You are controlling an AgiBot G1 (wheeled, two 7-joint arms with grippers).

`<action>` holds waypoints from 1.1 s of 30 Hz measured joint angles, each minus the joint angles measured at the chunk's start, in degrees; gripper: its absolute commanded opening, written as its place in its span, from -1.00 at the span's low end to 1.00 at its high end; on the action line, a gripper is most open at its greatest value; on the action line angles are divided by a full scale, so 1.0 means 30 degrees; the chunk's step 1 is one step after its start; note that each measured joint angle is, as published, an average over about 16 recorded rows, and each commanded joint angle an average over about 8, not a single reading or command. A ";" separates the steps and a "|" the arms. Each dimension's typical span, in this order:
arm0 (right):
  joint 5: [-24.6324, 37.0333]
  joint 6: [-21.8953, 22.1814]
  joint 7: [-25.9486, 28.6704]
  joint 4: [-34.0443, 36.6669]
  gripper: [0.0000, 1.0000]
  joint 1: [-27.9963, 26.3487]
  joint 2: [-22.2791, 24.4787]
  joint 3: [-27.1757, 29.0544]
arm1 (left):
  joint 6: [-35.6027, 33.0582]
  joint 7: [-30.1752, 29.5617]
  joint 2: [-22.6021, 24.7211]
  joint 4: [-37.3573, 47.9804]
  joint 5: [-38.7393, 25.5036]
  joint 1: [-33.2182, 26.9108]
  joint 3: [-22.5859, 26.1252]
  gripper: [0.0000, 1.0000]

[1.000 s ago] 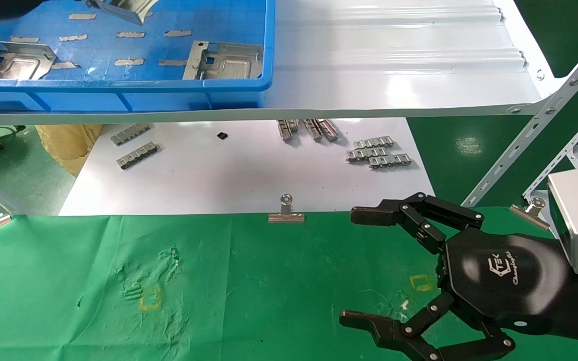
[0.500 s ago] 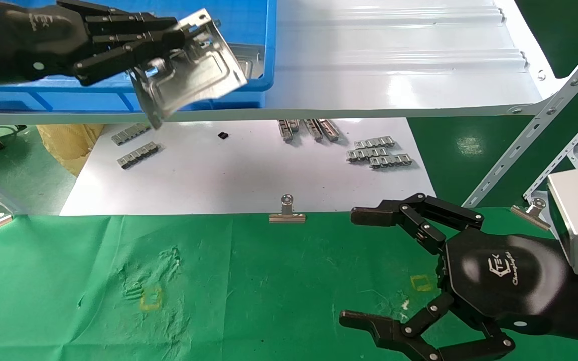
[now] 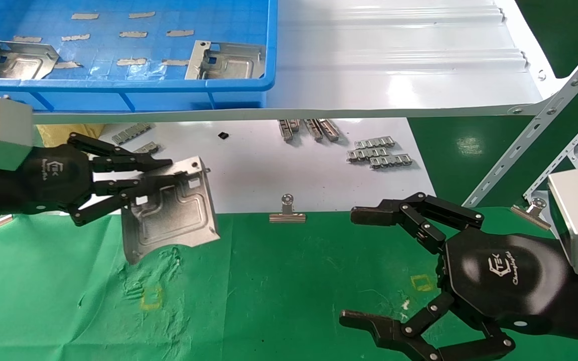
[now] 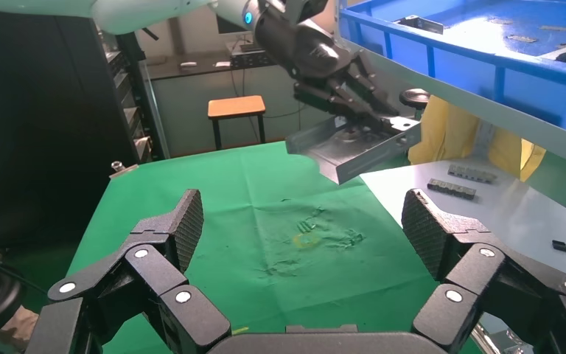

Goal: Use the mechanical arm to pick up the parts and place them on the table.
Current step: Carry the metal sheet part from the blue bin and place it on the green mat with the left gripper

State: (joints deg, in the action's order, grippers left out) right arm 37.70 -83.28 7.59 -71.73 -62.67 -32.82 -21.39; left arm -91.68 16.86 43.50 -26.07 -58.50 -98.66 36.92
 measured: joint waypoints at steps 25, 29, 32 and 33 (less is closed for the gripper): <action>-0.0001 0.0001 -0.0001 0.0000 1.00 -0.0001 0.0001 -0.0002 | 0.1214 0.9833 0.1758 0.4590 -0.4247 0.0386 0.4828 0.83; -0.0002 0.0001 -0.0001 0.0000 1.00 -0.0001 0.0001 -0.0003 | 0.1191 1.0326 0.2072 0.5611 -0.4158 0.0419 0.4787 1.00; -0.0002 0.0001 -0.0001 0.0000 1.00 -0.0001 0.0001 -0.0003 | 0.1049 1.0546 0.2188 0.6223 -0.3927 0.0437 0.4650 1.00; -0.0002 0.0001 -0.0001 0.0000 1.00 -0.0001 0.0001 -0.0003 | 0.0986 1.0571 0.2209 0.6406 -0.3815 0.0456 0.4583 1.00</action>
State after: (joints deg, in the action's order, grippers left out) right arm 37.70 -83.28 7.59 -71.73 -62.67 -32.82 -21.40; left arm -88.72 48.57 50.13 -6.85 -69.95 -97.29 50.66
